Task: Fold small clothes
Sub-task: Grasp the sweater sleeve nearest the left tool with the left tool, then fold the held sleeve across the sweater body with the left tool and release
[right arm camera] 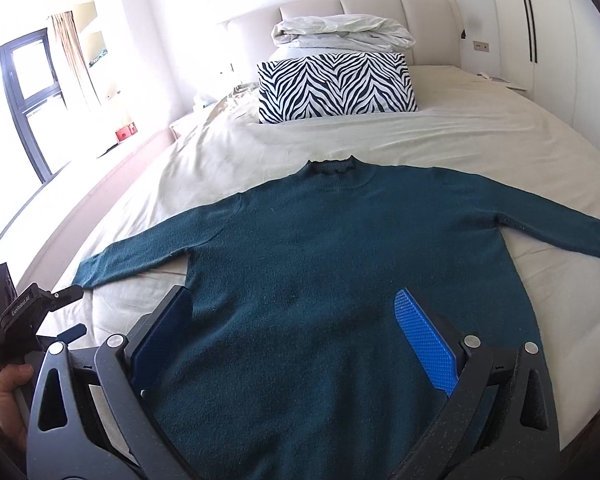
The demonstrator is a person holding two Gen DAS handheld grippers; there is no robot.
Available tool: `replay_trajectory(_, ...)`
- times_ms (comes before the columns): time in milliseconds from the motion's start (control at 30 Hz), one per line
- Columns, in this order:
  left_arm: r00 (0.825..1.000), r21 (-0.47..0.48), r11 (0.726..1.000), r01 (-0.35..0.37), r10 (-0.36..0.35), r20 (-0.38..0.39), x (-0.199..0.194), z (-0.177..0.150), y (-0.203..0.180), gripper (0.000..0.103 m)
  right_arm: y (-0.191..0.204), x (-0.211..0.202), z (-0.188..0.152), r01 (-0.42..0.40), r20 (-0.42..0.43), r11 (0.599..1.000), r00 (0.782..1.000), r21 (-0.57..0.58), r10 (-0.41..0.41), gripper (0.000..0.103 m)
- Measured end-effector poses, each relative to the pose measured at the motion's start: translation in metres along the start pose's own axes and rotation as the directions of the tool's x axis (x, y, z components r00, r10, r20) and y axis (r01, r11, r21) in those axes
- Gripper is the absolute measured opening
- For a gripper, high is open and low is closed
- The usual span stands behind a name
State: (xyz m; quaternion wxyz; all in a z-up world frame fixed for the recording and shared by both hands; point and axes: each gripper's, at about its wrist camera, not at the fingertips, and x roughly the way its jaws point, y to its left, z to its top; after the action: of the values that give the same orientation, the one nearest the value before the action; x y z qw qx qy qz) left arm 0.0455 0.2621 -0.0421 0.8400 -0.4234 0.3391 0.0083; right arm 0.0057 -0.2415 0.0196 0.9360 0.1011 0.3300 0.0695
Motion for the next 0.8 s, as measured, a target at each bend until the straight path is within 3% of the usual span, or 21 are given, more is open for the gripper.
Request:
replay_trajectory(100,0.991,-0.182,0.983,0.027,-0.002,0.136,0.0,0.043,0.046,0.101,0.0,0.006,0.008,-0.001,0.004,1.0,1.0,-0.003,0.002,0.099)
replay_trajectory(267,0.976,-0.426,0.903,0.065,0.032,0.217,0.021,0.081,0.105,0.097,-0.005,0.032,0.015,-0.063,-0.062,0.996,0.996,0.07,0.068,0.085)
replay_trajectory(400,0.969,-0.52,0.849,0.09,0.045,0.241,0.046,0.096,0.127,0.095,-0.009,0.05,0.016,-0.098,-0.078,0.987,0.991,0.123,0.108,0.078)
replay_trajectory(500,0.967,-0.538,0.838,0.09,0.055,0.248,0.059,0.115,0.131,0.094,-0.012,0.058,0.017,-0.1,-0.064,0.986,0.992,0.132,0.109,0.077)
replay_trajectory(567,0.967,-0.546,0.833,0.086,0.063,0.248,0.068,0.125,0.132,0.079,-0.016,0.063,0.017,-0.101,-0.063,0.985,0.992,0.139,0.111,0.077)
replay_trajectory(633,0.97,-0.575,0.814,0.088,0.06,0.234,0.079,0.132,0.137,0.039,-0.023,0.067,0.016,-0.103,-0.068,0.983,0.991,0.149,0.114,0.077)
replay_trajectory(667,0.973,-0.578,0.813,0.071,0.07,0.218,0.086,0.135,0.137,0.032,-0.027,0.069,0.015,-0.102,-0.07,0.983,0.991,0.153,0.114,0.077)
replay_trajectory(733,0.975,-0.523,0.852,0.016,0.103,0.197,0.093,0.142,0.122,0.017,-0.036,0.073,0.013,-0.097,-0.074,0.982,0.991,0.163,0.11,0.077)
replay_trajectory(800,0.976,-0.387,0.922,-0.026,0.108,0.192,0.101,0.146,0.081,0.008,-0.047,0.076,0.011,-0.089,-0.075,0.98,0.992,0.176,0.104,0.073)
